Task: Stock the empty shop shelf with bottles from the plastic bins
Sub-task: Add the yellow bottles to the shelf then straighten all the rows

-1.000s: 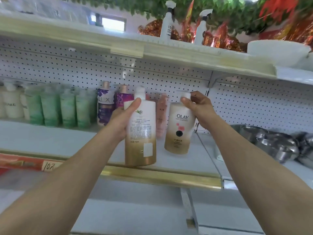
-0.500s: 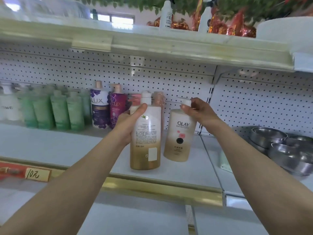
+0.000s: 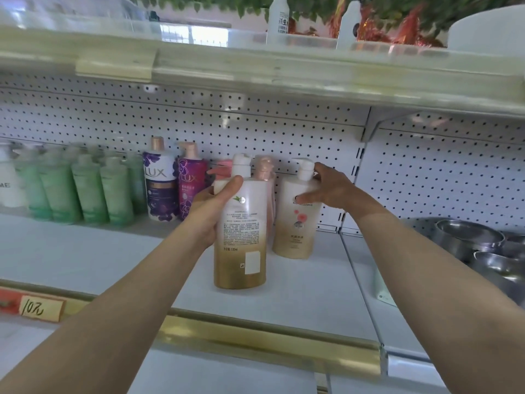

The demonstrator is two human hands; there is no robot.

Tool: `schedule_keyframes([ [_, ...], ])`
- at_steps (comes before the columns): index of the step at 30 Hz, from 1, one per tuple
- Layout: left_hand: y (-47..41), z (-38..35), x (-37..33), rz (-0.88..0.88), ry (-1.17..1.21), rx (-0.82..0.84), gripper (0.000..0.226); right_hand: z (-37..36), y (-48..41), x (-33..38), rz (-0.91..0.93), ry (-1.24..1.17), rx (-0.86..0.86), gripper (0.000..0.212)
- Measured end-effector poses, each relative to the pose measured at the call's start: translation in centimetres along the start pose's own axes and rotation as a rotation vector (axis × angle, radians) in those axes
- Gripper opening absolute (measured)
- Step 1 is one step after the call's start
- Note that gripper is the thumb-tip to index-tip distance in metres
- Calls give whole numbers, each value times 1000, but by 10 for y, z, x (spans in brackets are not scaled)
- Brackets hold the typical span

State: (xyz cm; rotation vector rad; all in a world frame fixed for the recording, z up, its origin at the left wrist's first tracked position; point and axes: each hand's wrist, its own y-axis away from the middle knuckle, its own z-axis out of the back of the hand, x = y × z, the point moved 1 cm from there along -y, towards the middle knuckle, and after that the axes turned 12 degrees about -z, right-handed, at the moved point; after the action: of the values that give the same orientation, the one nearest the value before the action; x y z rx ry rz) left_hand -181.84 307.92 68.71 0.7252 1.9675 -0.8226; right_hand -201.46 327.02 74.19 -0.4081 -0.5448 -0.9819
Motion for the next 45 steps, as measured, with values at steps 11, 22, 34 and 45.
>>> schedule_keyframes([
  [11,-16,0,8,-34,-23,54,60,-11,-53,0,-35,20,-81,87],
  [22,-21,-6,11,-26,-48,9,48,-38,-14,1,3,-133,-362,86],
  [34,-7,-70,4,60,78,-21,38,-75,97,37,25,-547,-43,71],
  [45,4,-76,6,171,111,209,26,-54,88,-7,-12,-952,163,47],
])
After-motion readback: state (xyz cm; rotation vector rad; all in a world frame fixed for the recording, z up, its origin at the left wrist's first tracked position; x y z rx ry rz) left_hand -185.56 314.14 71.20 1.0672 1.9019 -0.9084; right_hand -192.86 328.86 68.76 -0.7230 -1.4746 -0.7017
